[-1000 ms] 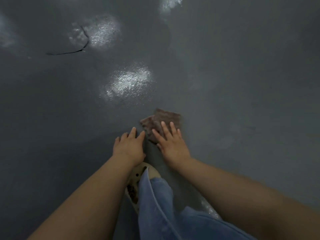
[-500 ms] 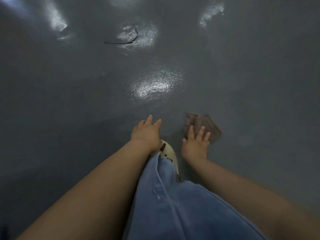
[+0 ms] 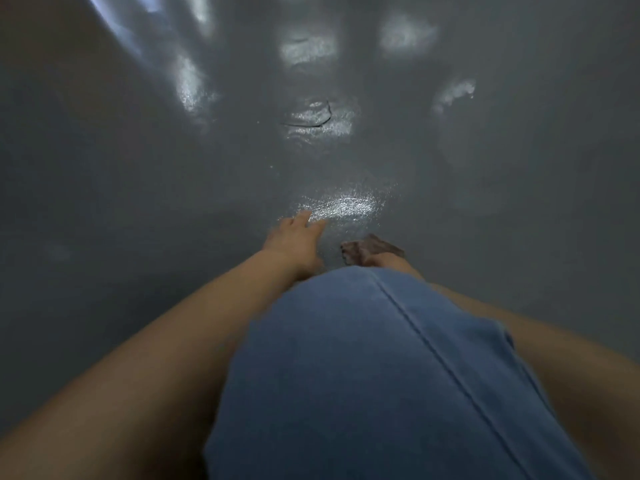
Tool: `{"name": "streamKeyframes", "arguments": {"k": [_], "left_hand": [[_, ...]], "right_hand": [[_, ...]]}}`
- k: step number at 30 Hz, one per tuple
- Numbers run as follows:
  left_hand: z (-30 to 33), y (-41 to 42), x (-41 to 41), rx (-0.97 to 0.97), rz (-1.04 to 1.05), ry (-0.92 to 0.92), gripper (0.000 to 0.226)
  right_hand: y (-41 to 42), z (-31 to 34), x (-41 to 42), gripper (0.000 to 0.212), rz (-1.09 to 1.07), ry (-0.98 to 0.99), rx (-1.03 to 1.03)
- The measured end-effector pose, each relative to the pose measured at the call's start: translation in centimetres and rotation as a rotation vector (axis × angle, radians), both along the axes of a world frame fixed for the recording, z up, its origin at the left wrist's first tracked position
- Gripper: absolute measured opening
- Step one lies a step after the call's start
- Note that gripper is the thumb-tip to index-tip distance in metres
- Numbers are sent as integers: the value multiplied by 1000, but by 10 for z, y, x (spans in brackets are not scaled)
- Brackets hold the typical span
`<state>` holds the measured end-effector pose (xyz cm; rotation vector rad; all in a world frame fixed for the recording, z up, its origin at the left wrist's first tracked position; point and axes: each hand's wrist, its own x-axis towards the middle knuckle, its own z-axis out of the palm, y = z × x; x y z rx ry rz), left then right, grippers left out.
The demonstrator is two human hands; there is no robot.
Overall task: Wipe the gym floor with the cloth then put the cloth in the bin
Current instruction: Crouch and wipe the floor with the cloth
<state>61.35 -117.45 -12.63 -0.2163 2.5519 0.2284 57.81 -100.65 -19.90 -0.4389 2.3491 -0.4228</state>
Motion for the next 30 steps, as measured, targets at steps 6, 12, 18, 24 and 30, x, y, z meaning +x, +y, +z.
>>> {"name": "streamKeyframes", "arguments": {"k": [6, 12, 18, 24, 30], "left_hand": [[-3, 11, 5, 60, -19, 51, 77], [-42, 29, -18, 75, -12, 47, 69], [-103, 67, -34, 136, 14, -9, 64], [-149, 98, -54, 170, -16, 5, 59], [-178, 116, -47, 49, -235, -27, 78]], "right_hand": [[2, 31, -9, 33, 84, 87, 7], [11, 4, -31, 34, 49, 102, 8], [39, -37, -48, 36, 55, 35, 66], [70, -60, -66, 39, 84, -46, 167], [83, -63, -81, 39, 121, -64, 245]]}}
